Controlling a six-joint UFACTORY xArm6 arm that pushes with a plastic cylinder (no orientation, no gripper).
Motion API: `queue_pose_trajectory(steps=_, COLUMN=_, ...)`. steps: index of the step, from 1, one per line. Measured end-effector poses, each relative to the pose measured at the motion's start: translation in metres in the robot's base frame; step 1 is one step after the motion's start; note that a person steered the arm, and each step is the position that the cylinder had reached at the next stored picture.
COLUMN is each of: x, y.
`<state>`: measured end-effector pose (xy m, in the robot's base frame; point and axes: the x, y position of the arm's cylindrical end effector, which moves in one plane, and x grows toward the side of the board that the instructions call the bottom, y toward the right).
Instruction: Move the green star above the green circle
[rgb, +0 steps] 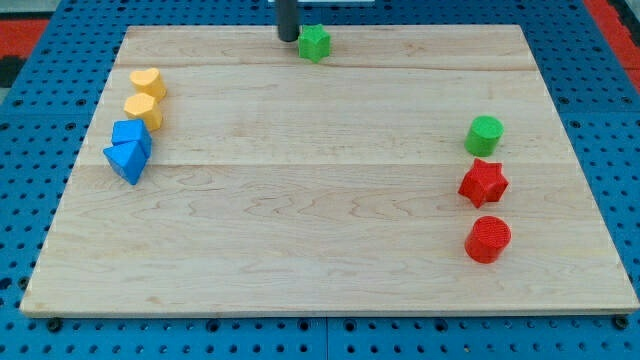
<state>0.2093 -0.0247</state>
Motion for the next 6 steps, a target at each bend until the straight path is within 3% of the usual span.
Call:
queue_pose_trajectory(steps=2, x=0.055, y=0.03)
queue_pose_trajectory(steps=3, x=0.069, y=0.08)
queue_pose_trajectory(steps=5, x=0.037, y=0.029)
queue_pose_trajectory(steps=6, x=0.036, y=0.063)
